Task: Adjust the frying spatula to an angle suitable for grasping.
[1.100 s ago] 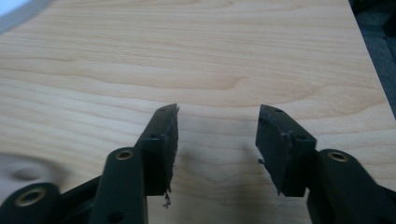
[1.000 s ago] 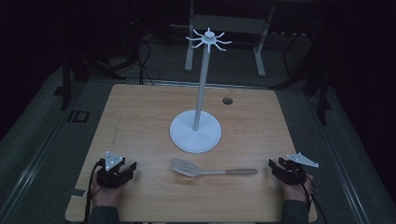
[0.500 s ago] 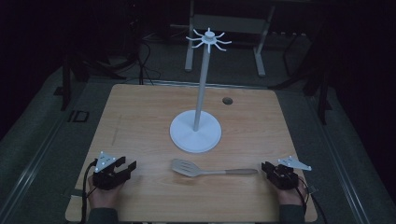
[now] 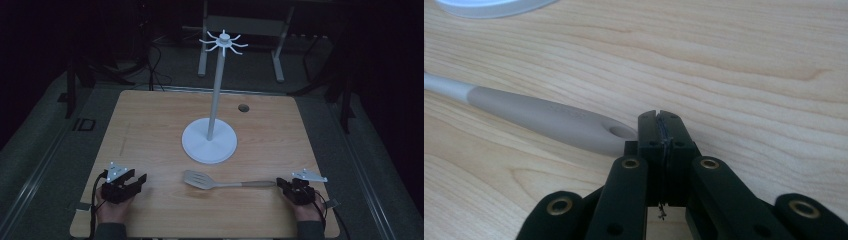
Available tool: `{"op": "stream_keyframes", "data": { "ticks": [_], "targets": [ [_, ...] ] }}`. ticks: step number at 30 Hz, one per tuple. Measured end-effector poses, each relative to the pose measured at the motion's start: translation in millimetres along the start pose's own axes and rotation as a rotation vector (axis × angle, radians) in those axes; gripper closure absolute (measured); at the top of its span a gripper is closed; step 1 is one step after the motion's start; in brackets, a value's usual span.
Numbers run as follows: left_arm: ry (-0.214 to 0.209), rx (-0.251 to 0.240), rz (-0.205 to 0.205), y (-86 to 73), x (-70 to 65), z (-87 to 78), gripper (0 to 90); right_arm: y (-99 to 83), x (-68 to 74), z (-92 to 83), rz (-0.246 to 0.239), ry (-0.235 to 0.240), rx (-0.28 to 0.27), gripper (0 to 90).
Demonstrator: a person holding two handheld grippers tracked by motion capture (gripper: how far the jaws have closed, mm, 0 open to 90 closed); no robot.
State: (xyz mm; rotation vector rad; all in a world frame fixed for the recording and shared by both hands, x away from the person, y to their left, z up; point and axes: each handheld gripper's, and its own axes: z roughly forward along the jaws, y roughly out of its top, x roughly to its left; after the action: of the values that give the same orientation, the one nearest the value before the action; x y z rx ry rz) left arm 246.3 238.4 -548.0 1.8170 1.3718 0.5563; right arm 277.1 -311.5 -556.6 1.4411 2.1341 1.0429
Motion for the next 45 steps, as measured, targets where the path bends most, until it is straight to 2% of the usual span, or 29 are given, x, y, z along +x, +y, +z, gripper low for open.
{"op": "stream_keyframes", "data": {
  "ticks": [6,13,23,31,37,45],
  "targets": [
    [0.006,0.002,-0.003,0.2,-0.1,0.2,47.2,-0.6,-0.6,2.4,0.015,0.015,0.027,89.9],
    [0.008,-0.015,-0.006,1.2,-0.6,-2.3,47.9,4.7,0.1,10.0,0.034,0.029,0.021,90.0],
    [0.003,-0.021,-0.008,1.5,-1.9,-2.2,46.4,15.3,11.8,25.4,0.01,0.078,0.022,90.0],
    [-0.008,-0.023,-0.001,2.1,-3.3,-2.3,44.0,24.4,19.2,37.7,0.01,0.116,0.029,90.0],
    [-0.022,-0.012,0.039,2.5,-9.9,-0.1,41.7,41.9,28.1,57.9,0.002,0.145,0.045,90.0],
    [-0.02,-0.016,0.034,2.7,-10.6,-0.2,40.7,57.5,34.4,76.4,0.014,0.172,0.056,90.0]
  ]
}}
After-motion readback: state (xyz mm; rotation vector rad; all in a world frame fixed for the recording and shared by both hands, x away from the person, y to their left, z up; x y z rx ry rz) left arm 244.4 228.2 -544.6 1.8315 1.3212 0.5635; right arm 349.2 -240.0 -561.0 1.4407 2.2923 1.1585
